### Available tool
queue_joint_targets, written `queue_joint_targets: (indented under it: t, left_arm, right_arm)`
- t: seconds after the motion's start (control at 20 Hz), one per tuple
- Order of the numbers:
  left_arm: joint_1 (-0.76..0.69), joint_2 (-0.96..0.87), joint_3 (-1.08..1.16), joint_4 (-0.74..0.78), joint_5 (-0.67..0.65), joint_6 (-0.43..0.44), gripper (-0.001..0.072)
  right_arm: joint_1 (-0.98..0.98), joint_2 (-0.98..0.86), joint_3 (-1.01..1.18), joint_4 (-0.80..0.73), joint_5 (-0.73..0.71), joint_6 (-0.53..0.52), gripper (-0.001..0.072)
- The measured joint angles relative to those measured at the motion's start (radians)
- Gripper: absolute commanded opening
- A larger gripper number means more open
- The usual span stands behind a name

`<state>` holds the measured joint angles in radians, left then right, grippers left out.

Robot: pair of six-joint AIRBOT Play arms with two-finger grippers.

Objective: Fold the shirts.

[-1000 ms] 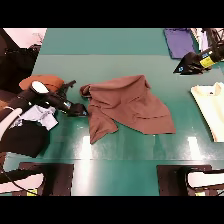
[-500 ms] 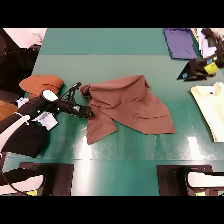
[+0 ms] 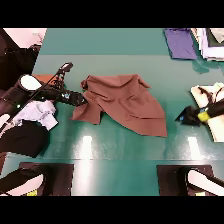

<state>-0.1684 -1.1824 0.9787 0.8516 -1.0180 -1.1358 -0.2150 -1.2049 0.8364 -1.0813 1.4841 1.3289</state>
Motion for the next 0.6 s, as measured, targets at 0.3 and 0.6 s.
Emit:
queue_joint_targets:
  t: [0.3,0.6]
  left_arm:
    - [0.001,0.013,0.011,0.016,-0.016,-0.023,0.0028]
    - [0.001,0.015,0.012,0.019,-0.024,-0.04,0.0027]
  right_arm:
    - [-0.024,0.026,-0.241,0.114,-0.111,-0.062,0.0452]
    - [0.051,0.029,-0.303,0.175,-0.191,-0.086,0.0029]
